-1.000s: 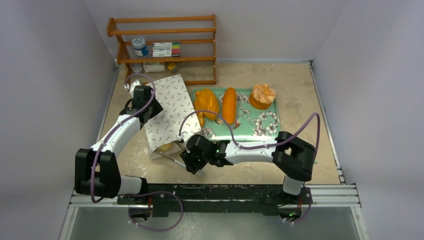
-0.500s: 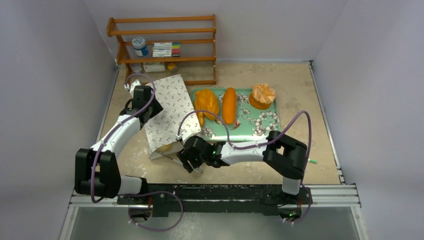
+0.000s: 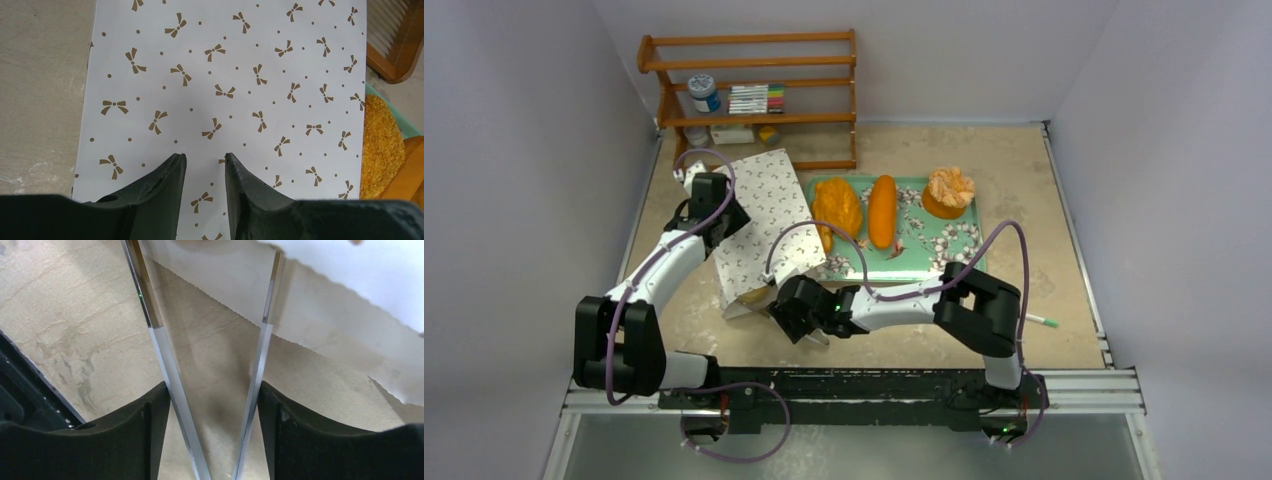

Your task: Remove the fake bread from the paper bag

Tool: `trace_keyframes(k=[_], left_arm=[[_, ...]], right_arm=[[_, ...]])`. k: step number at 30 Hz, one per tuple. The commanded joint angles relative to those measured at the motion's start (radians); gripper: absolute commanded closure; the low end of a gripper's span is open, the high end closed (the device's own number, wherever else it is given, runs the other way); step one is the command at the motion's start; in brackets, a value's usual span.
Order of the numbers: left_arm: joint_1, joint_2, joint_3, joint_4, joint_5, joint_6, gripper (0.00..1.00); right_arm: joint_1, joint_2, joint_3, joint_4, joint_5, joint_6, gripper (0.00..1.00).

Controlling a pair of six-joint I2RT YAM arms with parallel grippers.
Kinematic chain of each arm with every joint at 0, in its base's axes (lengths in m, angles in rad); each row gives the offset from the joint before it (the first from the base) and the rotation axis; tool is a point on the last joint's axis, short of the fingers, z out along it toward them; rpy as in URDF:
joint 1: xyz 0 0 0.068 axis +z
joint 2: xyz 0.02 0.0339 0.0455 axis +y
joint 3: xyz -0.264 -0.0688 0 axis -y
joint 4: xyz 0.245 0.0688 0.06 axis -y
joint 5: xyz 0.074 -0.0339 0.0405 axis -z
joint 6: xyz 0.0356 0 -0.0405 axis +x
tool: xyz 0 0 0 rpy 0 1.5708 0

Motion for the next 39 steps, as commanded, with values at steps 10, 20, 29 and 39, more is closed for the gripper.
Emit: trace_keyframes(k=[10, 20, 29, 39], left_arm=[[0.005, 0.027, 0.009, 0.043, 0.002, -0.002, 0.65], [0.005, 0.067, 0.041, 0.031, -0.019, 0.01, 0.66], [0.005, 0.118, 0.059, 0.045, -0.025, -0.014, 0.67], [0.005, 0.129, 0.09, 0.042, -0.03, -0.018, 0.67]], right_arm=[[0.036, -0.058, 0.001, -0.108, 0.046, -0.013, 0.69], [0.06, -0.215, -0.062, -0.202, 0.024, -0.008, 0.7], [0.095, -0.393, -0.147, -0.27, -0.027, -0.022, 0.74], [0.141, -0.576, -0.128, -0.407, -0.006, 0.026, 0.76]])
